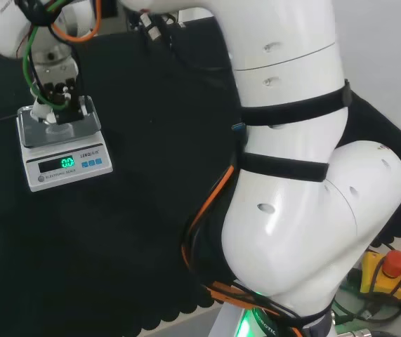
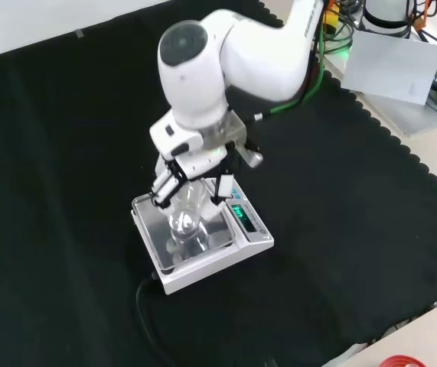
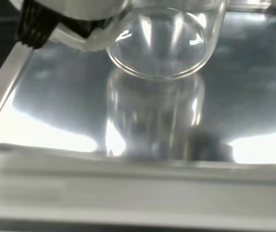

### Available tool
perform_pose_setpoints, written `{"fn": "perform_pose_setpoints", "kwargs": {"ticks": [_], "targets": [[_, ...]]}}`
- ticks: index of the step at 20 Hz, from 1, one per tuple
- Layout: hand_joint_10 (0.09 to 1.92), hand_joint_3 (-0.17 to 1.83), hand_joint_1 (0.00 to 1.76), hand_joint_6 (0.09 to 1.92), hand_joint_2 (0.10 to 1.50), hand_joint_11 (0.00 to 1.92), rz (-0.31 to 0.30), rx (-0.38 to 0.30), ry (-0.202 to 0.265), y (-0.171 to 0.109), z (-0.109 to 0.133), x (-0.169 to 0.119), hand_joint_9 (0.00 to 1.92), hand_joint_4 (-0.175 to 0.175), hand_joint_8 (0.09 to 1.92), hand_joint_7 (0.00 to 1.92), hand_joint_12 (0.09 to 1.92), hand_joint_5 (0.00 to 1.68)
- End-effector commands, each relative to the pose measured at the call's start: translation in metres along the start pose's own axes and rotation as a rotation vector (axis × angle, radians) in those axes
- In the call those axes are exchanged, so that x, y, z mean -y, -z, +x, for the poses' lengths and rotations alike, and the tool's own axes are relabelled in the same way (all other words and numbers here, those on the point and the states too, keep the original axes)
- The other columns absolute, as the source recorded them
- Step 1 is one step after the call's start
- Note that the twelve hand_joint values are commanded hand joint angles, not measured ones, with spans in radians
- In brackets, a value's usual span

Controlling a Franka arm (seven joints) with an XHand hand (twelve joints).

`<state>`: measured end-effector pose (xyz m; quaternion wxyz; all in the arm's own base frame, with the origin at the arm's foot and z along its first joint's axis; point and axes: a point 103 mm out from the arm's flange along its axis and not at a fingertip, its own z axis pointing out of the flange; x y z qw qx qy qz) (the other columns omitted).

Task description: Put the beaker on the electronic balance.

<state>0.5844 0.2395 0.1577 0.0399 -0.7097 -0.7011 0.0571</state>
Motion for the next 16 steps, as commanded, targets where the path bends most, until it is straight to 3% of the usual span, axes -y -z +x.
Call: {"fn": "perform_pose_setpoints", "kwargs": {"ticks": [1, 2, 3, 4, 6, 8, 10, 13, 16], "targets": [[0.68, 0.86, 1.16, 1.31, 0.61, 1.04, 0.043, 0.026, 0.018, -0.022, 0.010, 0.002, 1.14, 0.090, 1.02, 0.70, 1.09, 0.61], [0.67, 0.85, 1.16, 1.31, 0.60, 1.04, 0.057, 0.023, 0.016, -0.022, 0.007, 0.001, 1.14, 0.089, 1.02, 0.70, 1.09, 0.61], [0.66, 0.86, 1.14, 1.28, 0.58, 0.99, 0.081, 0.012, 0.018, -0.022, 0.005, 0.000, 1.11, 0.075, 1.01, 0.66, 1.11, 0.50], [0.66, 0.86, 1.10, 1.07, 0.53, 0.87, 0.082, 0.005, 0.026, -0.020, 0.003, 0.001, 1.02, 0.056, 0.98, 0.56, 1.16, 0.32], [0.70, 0.71, 0.90, 0.40, 0.49, 0.44, 0.042, -0.014, 0.051, -0.006, -0.003, 0.002, 0.67, 0.053, 0.88, 0.24, 1.36, 0.09], [0.81, 0.44, 0.72, 0.10, 0.51, 0.13, 0.024, -0.016, 0.080, 0.010, -0.007, 0.005, 0.36, 0.073, 0.66, 0.06, 1.50, 0.02], [0.88, 0.25, 0.60, 0.09, 0.54, 0.03, 0.010, -0.026, 0.111, 0.025, -0.014, 0.010, 0.16, 0.087, 0.38, 0.01, 1.49, 0.00], [0.90, 0.13, 0.50, 0.09, 0.55, 0.00, -0.007, -0.021, 0.143, 0.038, -0.022, 0.018, 0.03, 0.098, 0.10, 0.00, 1.45, 0.00], [0.82, 0.08, 0.43, 0.09, 0.55, 0.00, -0.006, -0.003, 0.165, 0.055, -0.039, 0.032, 0.00, 0.106, 0.09, 0.00, 1.38, 0.00]]}}
